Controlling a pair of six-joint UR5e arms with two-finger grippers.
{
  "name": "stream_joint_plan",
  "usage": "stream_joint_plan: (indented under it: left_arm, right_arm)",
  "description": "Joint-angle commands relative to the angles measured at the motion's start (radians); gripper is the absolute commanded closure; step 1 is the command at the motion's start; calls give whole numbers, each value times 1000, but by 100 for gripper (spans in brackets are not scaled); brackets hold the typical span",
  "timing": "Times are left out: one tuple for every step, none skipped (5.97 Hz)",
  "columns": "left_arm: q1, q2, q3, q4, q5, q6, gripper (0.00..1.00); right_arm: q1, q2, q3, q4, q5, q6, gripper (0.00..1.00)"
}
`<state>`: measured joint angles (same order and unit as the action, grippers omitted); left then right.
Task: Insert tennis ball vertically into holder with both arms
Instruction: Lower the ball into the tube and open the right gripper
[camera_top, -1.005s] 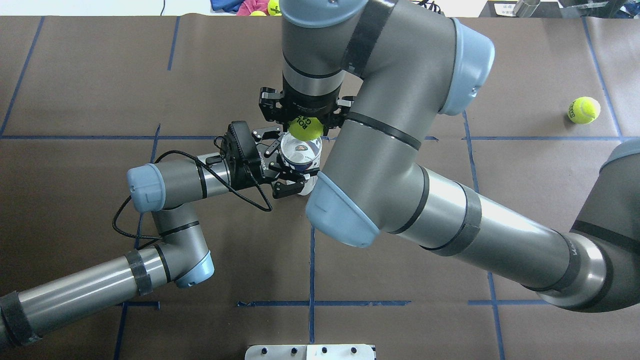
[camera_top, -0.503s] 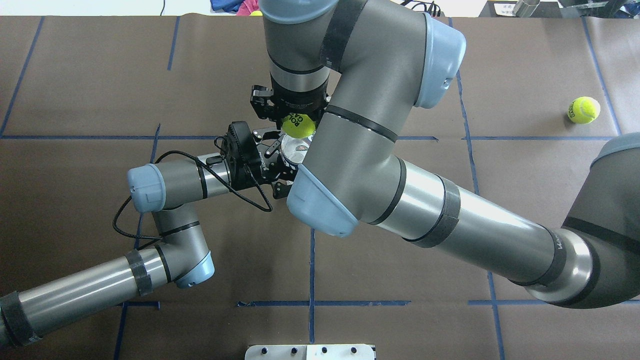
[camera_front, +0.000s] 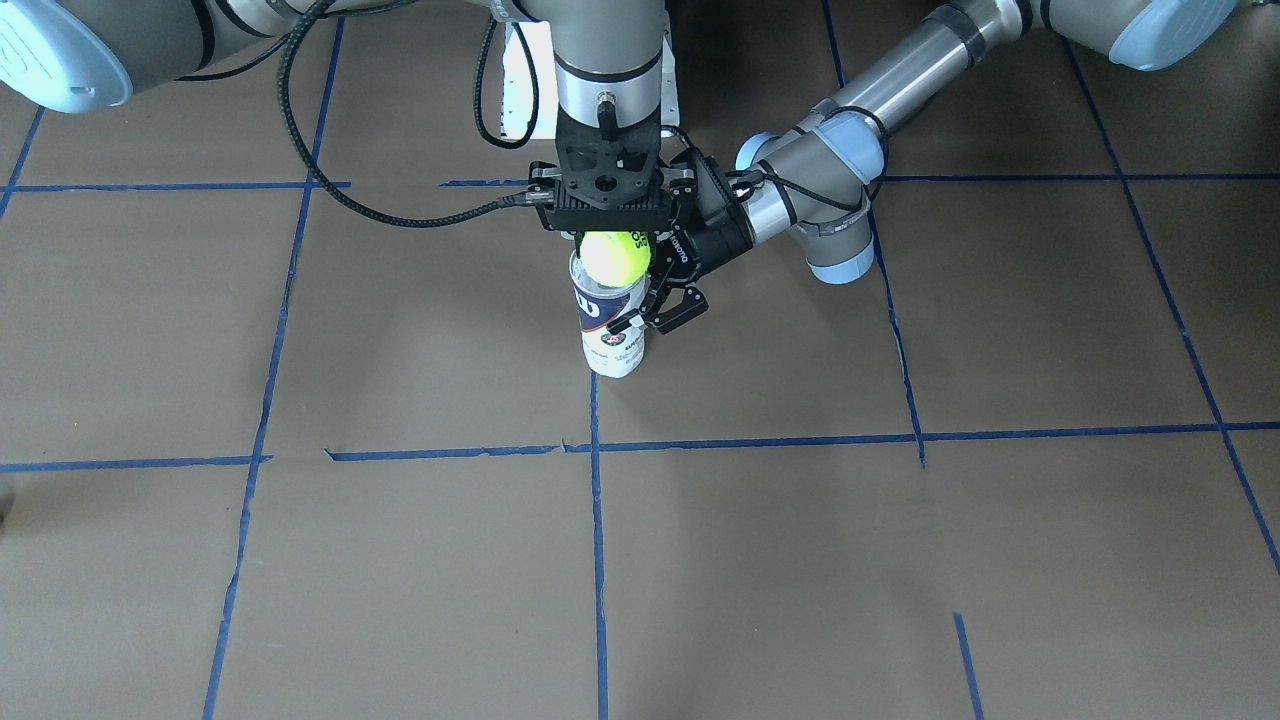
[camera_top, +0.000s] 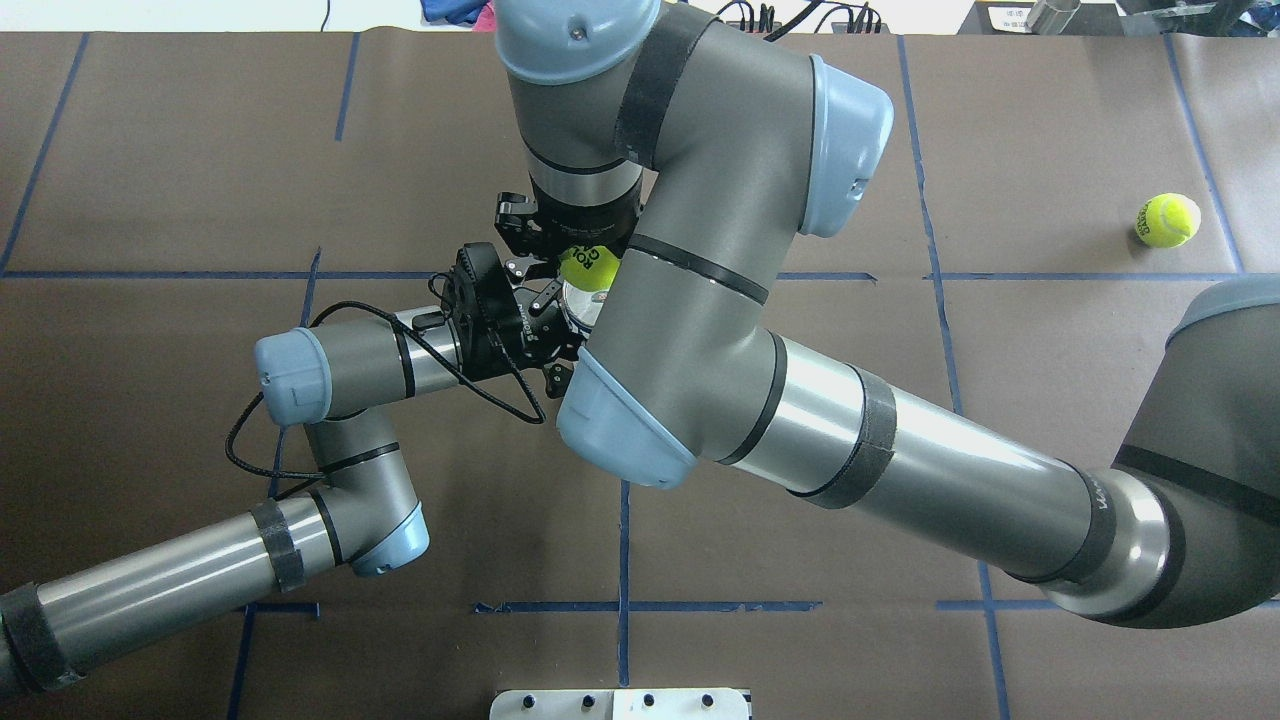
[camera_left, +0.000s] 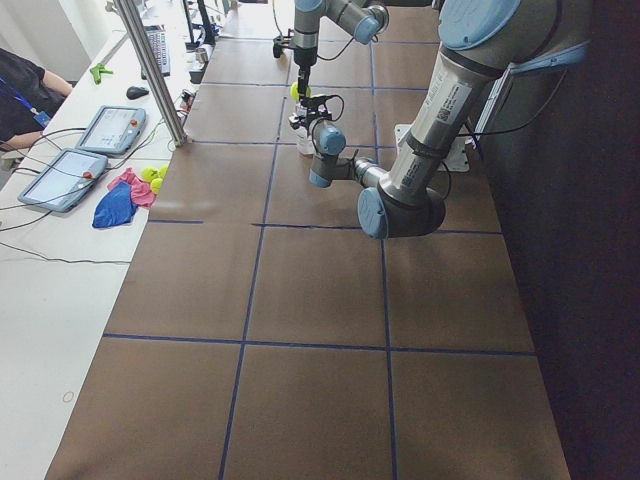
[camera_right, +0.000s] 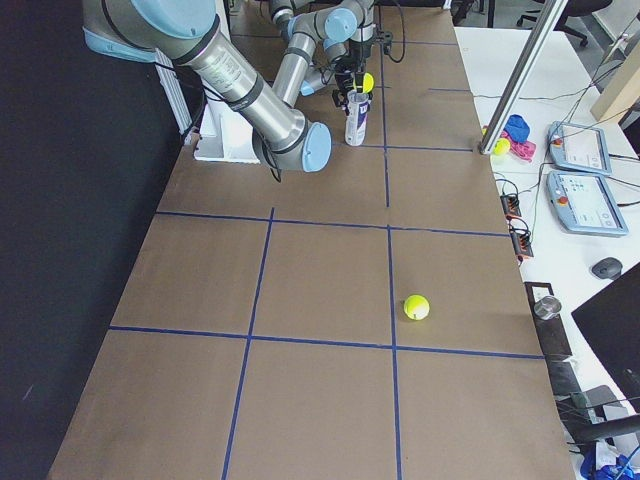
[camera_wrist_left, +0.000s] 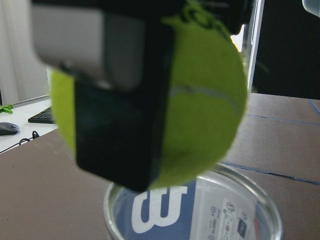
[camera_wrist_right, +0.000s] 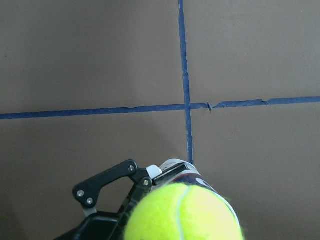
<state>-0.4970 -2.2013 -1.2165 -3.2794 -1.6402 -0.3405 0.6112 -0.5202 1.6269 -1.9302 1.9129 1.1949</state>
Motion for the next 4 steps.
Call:
stream_joint_plan:
  left_arm:
    - [0, 0, 2, 0, 0, 0, 13]
    - [0, 0, 0, 0, 0, 0, 13]
    - [0, 0, 2, 0, 0, 0, 13]
    - [0, 0, 2, 0, 0, 0, 14]
  right_arm:
    - [-1, -6, 5, -4, 3, 0, 81]
    - [-1, -12, 5, -7, 3, 0, 73]
    - [-5, -14, 5, -9, 0, 0, 47]
    - [-10, -14, 5, -9, -2, 2, 8]
